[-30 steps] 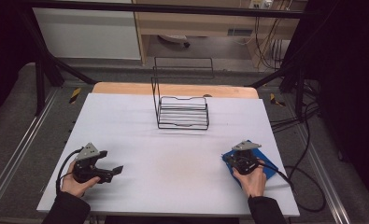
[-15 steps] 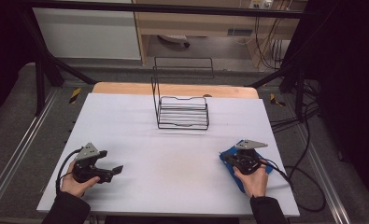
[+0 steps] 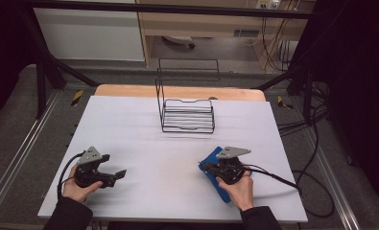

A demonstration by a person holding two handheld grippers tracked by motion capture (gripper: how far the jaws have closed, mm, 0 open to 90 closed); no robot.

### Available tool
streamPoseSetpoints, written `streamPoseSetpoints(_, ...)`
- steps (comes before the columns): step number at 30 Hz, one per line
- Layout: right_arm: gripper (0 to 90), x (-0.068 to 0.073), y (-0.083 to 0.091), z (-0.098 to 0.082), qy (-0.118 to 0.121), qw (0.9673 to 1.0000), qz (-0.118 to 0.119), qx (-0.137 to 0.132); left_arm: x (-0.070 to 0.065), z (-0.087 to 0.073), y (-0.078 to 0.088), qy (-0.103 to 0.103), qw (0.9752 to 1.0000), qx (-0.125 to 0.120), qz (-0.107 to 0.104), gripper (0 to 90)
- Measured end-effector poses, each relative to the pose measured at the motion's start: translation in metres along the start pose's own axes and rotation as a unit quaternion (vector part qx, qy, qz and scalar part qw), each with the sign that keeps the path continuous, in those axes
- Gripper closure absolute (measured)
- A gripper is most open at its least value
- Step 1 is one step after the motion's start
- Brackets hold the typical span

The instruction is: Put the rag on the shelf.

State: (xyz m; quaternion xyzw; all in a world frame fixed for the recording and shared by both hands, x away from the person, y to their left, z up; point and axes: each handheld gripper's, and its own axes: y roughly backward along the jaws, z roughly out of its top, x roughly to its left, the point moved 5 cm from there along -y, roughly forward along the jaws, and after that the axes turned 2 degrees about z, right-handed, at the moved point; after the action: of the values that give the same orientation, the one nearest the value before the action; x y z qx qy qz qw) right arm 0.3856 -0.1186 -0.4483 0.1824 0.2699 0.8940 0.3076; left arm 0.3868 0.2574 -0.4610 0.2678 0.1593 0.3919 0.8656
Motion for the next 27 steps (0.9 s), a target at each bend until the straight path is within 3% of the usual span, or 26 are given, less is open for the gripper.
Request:
streamPoseSetpoints(8, 87.1, 0.032, -0.022, 0.004, 0.028, 0.9984, 0.047, 0.010, 0.000, 0.000, 0.000, 0.000, 1.0000, -0.002, 0.002, 7.0)
streamPoseSetpoints(9, 87.0, 0.041, -0.028, 0.003, 0.036, 0.9973, 0.062, 0.016, 0.000, 0.000, 0.000, 0.000, 1.0000, -0.002, 0.002, 7.0)
streamPoseSetpoints(13, 86.6, 0.051, -0.039, -0.002, 0.046, 0.9954, 0.078, 0.032, 0.000, 0.000, 0.000, -0.002, 1.0000, 0.000, 0.002, 7.0)
streamPoseSetpoints(17, 84.2, 0.051, -0.045, -0.007, 0.052, 0.9948, 0.078, 0.042, 0.001, 0.000, 0.000, -0.002, 1.0000, 0.001, 0.002, 7.0)
streamPoseSetpoints(19, 70.2, 0.051, -0.047, -0.007, 0.049, 0.9949, 0.080, 0.036, 0.000, 0.000, 0.000, -0.002, 1.0000, 0.001, 0.002, 7.0)
streamPoseSetpoints(23, 52.6, 0.048, -0.039, 0.001, 0.046, 0.9963, 0.071, 0.014, 0.000, 0.000, 0.000, -0.002, 1.0000, 0.001, 0.002, 7.0)
streamPoseSetpoints(27, 44.0, 0.040, -0.027, 0.009, 0.037, 0.9976, 0.057, -0.006, 0.000, 0.000, 0.000, 0.000, 1.0000, 0.002, 0.002, 7.0)
